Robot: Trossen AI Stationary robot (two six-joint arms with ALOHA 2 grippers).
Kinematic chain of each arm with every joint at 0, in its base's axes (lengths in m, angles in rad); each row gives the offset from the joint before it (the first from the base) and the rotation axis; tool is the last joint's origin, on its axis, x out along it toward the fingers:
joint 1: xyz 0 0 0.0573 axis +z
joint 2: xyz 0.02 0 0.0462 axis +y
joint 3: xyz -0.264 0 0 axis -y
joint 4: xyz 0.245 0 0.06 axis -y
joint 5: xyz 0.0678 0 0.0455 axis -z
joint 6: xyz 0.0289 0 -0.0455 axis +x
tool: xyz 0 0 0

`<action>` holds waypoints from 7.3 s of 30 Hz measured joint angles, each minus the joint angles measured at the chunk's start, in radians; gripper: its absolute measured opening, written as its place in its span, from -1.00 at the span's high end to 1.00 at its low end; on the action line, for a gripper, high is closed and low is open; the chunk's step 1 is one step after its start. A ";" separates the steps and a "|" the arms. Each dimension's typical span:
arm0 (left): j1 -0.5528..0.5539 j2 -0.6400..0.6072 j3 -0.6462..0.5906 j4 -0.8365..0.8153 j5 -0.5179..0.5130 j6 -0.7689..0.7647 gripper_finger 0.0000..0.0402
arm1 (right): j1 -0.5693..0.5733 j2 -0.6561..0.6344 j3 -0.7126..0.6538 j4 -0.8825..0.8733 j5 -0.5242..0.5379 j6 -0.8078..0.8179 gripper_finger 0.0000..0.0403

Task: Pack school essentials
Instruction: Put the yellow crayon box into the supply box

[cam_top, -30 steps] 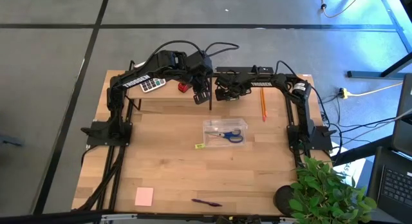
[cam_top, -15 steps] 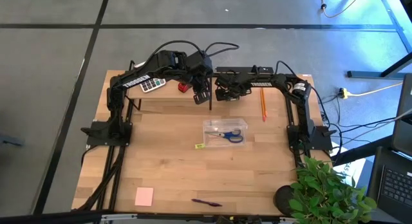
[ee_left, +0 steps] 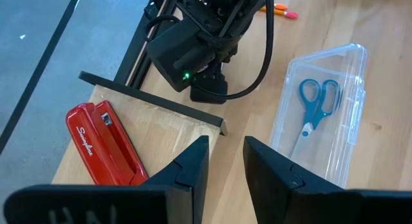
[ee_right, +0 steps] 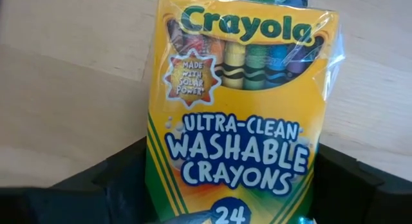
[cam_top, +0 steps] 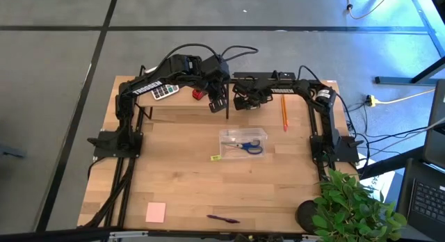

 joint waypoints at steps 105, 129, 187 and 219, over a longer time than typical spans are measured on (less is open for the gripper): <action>-0.196 -0.172 0.001 -0.012 0.007 0.059 0.56 | 0.608 -0.567 0.296 -0.394 -0.062 -0.600 -0.54; -0.385 -0.171 0.000 0.061 0.136 -0.004 0.56 | 0.833 -0.567 0.112 -0.273 -0.099 -0.551 -0.54; -0.420 -0.171 0.000 0.072 0.135 -0.002 0.56 | 0.710 -0.534 -0.456 0.191 0.043 -0.804 -0.54; -0.443 -0.171 0.000 0.072 0.135 -0.006 0.56 | 0.698 -0.461 -0.363 0.171 0.112 -0.817 -0.54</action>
